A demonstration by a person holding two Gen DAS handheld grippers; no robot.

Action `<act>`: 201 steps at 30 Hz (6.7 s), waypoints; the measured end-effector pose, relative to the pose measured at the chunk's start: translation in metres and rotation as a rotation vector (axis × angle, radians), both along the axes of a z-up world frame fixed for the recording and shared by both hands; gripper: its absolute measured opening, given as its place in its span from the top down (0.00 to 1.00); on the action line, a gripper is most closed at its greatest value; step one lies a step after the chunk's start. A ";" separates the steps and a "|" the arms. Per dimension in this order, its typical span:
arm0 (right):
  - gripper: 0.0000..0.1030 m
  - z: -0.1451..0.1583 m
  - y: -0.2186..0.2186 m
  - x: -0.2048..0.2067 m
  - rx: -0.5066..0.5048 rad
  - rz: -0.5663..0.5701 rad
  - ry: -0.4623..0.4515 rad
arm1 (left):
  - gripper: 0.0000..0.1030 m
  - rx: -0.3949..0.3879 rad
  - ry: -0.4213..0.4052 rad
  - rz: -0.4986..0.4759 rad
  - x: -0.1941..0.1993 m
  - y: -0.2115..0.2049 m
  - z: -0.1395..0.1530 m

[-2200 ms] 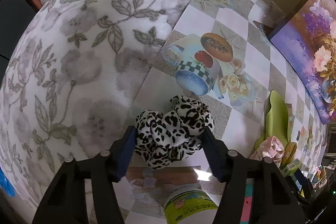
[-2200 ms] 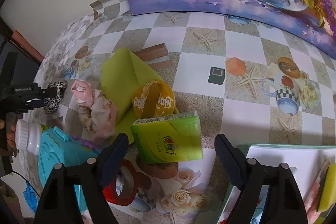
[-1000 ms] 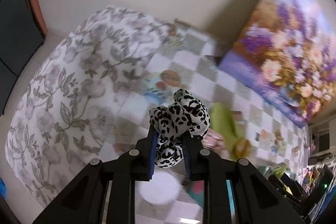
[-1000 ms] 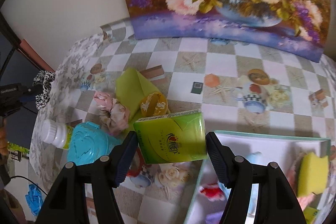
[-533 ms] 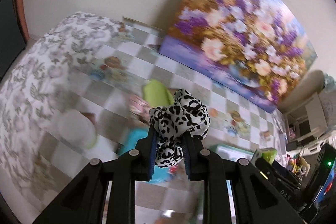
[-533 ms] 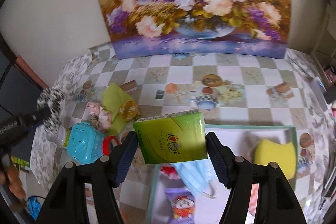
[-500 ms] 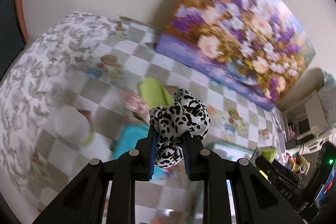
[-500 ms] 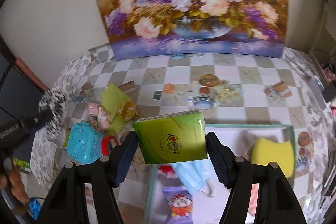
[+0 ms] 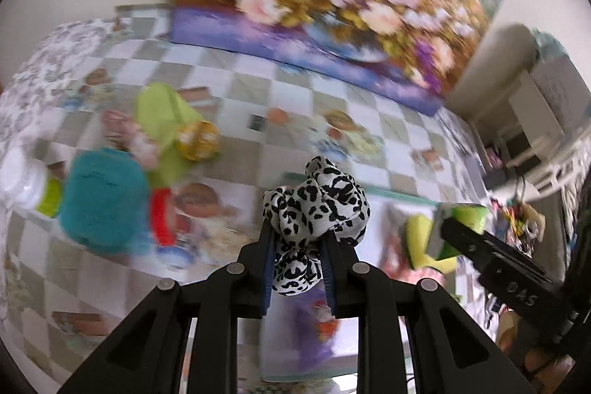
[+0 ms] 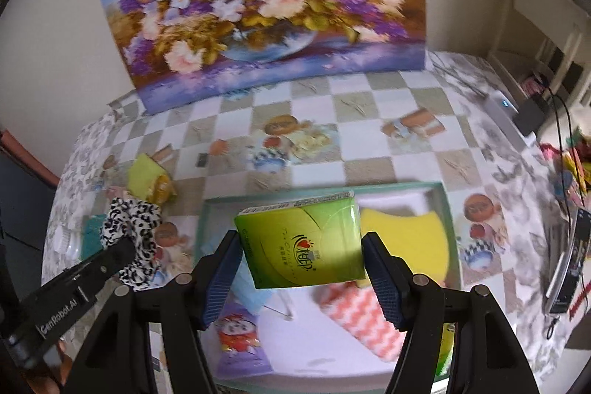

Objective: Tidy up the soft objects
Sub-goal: 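Carry the scrunchie and tissue pack over the white tray with both tools, then open both tools to drop the scrunchie and tissue pack into the tray, then move the left tool toward the pink cloth while the right tool approaches the gold round packet, then grasp the pink cloth with the left tool while the right tool grasps the gold round packet, then carry the pink cloth and gold packet over the white tray with both tools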

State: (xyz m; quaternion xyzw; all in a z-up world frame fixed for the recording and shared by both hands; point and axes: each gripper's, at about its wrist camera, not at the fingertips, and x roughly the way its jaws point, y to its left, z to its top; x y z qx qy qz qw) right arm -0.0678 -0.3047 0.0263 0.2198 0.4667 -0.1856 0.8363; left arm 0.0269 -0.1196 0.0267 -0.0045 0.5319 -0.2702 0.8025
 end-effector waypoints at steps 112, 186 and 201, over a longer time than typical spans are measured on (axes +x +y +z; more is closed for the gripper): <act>0.00 -0.030 0.103 0.081 -0.088 0.167 0.058 | 0.16 0.234 -0.088 0.285 0.076 0.118 0.008; 0.52 -0.077 0.122 0.200 0.078 0.315 0.113 | 0.81 0.157 0.224 0.226 0.203 0.126 -0.052; 0.52 -0.014 0.101 0.110 0.045 0.210 0.011 | 0.82 -0.008 0.005 0.222 0.122 0.110 0.044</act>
